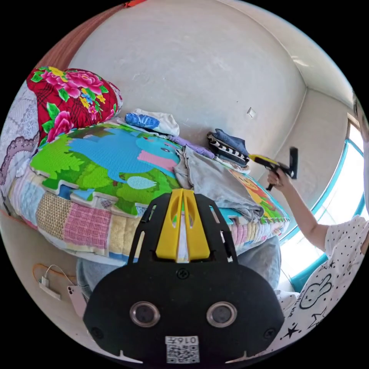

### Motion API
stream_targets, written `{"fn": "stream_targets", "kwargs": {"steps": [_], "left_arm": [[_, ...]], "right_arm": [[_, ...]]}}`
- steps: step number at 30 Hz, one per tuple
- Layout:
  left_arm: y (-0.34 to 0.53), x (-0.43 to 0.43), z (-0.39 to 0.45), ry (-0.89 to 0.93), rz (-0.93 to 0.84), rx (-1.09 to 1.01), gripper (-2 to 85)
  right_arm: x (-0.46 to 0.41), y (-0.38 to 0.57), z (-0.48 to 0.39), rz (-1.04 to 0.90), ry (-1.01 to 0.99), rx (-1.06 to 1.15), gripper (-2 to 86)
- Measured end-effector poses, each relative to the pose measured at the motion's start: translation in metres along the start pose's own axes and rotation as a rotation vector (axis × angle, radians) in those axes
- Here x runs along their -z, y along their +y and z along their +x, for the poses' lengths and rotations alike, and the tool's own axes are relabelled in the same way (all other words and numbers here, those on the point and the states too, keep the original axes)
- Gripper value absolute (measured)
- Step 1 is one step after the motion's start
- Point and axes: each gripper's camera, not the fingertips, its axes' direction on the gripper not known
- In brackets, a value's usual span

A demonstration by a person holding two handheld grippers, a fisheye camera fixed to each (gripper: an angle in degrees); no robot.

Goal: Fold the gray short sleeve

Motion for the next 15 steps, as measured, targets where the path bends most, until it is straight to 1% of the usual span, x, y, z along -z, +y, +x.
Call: {"fn": "stream_targets", "kwargs": {"steps": [2, 4, 6, 8, 12, 15], "left_arm": [[-0.006, -0.007, 0.011, 0.043, -0.017, -0.055, 0.7], [-0.013, -0.023, 0.023, 0.069, -0.089, -0.107, 3.0], [-0.021, -0.047, 0.035, 0.023, -0.196, -0.129, 6.0], [-0.02, -0.057, 0.04, -0.023, -0.214, -0.121, 6.8], [-0.016, -0.071, 0.041, -0.061, -0.221, -0.094, 5.2], [-0.015, -0.065, 0.043, -0.062, -0.187, -0.088, 2.0]], "right_arm": [[0.055, 0.05, -0.05, 0.074, 0.023, 0.007, 6.8], [0.083, 0.08, -0.083, 0.1, 0.005, -0.048, 7.6], [0.1, 0.105, -0.118, 0.079, -0.028, -0.051, 9.0], [0.118, 0.134, -0.163, 0.068, -0.007, -0.06, 12.9], [0.131, 0.165, -0.221, 0.033, 0.094, -0.055, 14.1], [0.131, 0.181, -0.249, 0.015, 0.225, -0.101, 12.3]]}}
